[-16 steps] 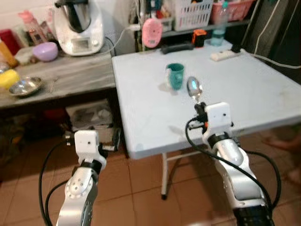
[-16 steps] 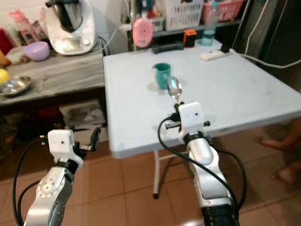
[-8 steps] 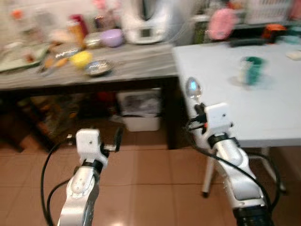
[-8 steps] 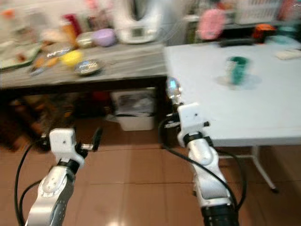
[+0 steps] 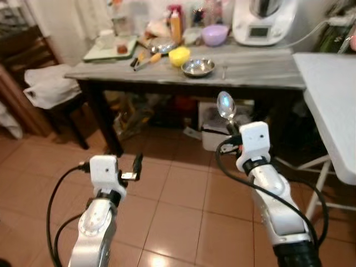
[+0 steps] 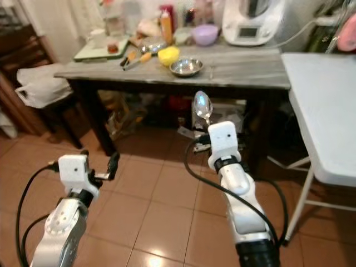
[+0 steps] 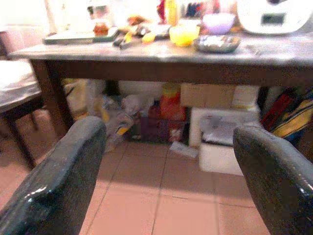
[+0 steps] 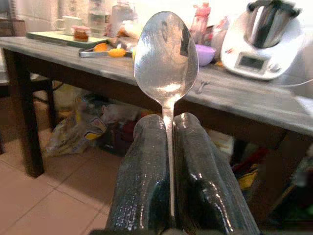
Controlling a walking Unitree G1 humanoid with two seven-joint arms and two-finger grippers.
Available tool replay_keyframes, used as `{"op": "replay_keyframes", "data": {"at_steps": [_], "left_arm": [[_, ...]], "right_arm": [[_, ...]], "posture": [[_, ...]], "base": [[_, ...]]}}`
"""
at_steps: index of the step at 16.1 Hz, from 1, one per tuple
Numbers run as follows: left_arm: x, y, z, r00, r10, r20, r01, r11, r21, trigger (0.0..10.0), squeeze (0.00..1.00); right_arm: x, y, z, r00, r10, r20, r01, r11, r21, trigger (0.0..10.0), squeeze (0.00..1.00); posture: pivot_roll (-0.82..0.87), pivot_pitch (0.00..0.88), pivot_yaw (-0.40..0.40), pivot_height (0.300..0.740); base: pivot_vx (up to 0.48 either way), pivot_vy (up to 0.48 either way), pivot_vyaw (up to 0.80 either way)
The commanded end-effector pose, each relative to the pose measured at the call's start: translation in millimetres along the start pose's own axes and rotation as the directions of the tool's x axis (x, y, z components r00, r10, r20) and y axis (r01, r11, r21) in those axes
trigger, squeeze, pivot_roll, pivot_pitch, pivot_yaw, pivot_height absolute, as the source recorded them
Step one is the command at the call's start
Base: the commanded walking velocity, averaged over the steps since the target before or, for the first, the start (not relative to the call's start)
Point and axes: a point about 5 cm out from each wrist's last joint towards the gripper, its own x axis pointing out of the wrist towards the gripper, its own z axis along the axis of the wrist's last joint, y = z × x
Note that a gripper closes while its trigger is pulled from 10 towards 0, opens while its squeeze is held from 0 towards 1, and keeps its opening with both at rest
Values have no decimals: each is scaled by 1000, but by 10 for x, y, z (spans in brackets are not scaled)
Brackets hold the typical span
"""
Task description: Setting the table
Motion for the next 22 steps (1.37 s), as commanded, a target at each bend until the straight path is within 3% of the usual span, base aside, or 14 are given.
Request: {"op": "replay_keyframes", "data": {"at_steps": [1, 11, 17, 22], "left_arm": [[-17, 63, 30, 1000, 2, 11, -2, 1000, 7, 10000, 0], [-8, -47, 27, 997, -76, 18, 77, 996, -37, 10000, 0], [-21, -78, 22, 995, -97, 15, 97, 994, -38, 10000, 0], [-9, -82, 32, 995, -100, 18, 101, 994, -41, 10000, 0]], "right_arm": [[29, 70, 89, 999, 19, 38, -19, 1000, 6, 10000, 0], [58, 45, 81, 999, 9, 32, -10, 1000, 27, 10000, 0], [53, 63, 77, 999, 14, 31, -15, 1000, 27, 10000, 0], [50, 68, 63, 1000, 10, 24, -11, 1000, 27, 10000, 0]], "posture": [[-235, 0, 60, 740], [-240, 0, 58, 740], [-241, 0, 63, 740], [-241, 0, 68, 740]], "base": [[0, 0, 0], [0, 0, -433], [367, 0, 0], [480, 0, -712]]}}
